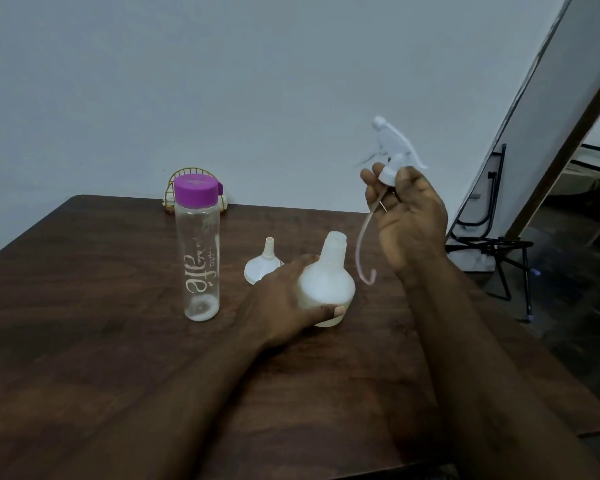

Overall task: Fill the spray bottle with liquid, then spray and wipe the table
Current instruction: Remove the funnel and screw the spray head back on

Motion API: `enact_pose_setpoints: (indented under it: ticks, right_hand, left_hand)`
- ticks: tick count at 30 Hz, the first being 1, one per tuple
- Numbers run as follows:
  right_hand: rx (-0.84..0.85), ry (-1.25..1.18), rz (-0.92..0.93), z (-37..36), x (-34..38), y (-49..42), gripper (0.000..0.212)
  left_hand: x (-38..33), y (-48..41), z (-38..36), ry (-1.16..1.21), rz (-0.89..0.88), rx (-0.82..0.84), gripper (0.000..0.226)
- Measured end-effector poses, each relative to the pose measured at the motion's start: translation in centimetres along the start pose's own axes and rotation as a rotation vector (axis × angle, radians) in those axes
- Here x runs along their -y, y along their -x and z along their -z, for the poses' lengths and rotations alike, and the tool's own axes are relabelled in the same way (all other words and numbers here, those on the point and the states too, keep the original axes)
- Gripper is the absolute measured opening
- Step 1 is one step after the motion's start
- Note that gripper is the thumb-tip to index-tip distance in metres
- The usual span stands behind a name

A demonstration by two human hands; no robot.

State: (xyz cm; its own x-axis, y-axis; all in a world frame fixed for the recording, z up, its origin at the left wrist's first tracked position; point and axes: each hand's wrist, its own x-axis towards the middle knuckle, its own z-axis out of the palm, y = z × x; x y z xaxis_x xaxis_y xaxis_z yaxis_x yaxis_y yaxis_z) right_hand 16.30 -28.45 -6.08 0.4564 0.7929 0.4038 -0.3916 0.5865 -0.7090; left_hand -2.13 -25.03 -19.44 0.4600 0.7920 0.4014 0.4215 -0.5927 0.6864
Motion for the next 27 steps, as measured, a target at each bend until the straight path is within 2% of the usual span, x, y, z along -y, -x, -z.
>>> enact_pose_setpoints:
  ticks: [7, 10, 13, 23, 27]
  right_hand:
    - [0.003, -0.538, -0.103, -2.5, 3.6, -2.8, 0.027]
    - [-0.013, -0.681, -0.161, -3.2, 4.6, -3.4, 0.023]
    - [-0.043, -0.73, -0.168, -3.5, 4.9, -3.8, 0.021]
    - [-0.11, -0.753, -0.201, -3.1, 6.6, -4.0, 0.019]
    - [-0.143, -0.725, -0.217, -2.9, 7.2, -3.8, 0.021]
  left_hand:
    - [-0.1, 0.1, 0.1, 0.01, -0.005, -0.029, 0.072]
    - [-0.2, 0.1, 0.1, -0.005, -0.013, -0.031, 0.072]
    - [-0.3, 0.0, 0.2, 0.002, -0.011, -0.022, 0.071]
    - [-0.2, 0.0, 0.1, 0.009, 0.022, -0.016, 0.087]
    - [0.1, 0.0, 0.0, -0.006, 0.018, -0.023, 0.081]
